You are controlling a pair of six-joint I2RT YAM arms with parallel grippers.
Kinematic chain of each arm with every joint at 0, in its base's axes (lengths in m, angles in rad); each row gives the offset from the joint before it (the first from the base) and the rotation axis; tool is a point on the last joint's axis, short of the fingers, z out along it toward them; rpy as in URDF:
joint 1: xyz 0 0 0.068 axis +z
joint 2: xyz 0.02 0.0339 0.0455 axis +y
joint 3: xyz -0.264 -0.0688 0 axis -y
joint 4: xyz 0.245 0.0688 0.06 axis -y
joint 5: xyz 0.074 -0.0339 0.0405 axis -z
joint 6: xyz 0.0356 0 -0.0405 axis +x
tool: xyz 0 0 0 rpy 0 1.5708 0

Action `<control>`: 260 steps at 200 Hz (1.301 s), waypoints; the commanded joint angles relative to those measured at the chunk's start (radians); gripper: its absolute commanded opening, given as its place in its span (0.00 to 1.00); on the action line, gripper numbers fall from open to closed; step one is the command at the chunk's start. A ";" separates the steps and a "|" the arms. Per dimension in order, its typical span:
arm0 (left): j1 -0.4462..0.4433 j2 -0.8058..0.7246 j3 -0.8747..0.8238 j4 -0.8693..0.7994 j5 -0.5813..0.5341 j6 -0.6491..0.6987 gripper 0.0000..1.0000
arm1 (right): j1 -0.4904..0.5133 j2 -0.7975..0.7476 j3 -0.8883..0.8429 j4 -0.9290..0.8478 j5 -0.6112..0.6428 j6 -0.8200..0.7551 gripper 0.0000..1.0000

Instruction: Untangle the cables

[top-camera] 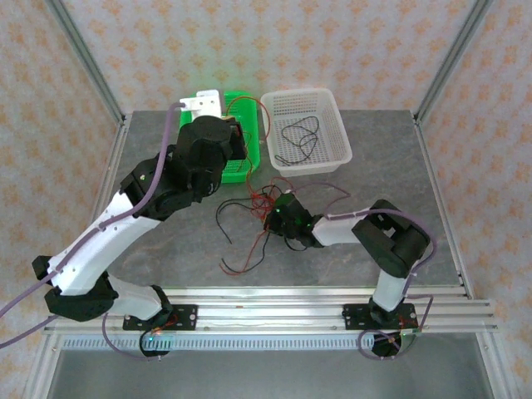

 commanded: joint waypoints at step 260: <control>0.085 -0.020 -0.059 0.144 0.044 0.097 0.00 | -0.396 -0.322 -0.045 -0.344 0.300 -0.160 0.00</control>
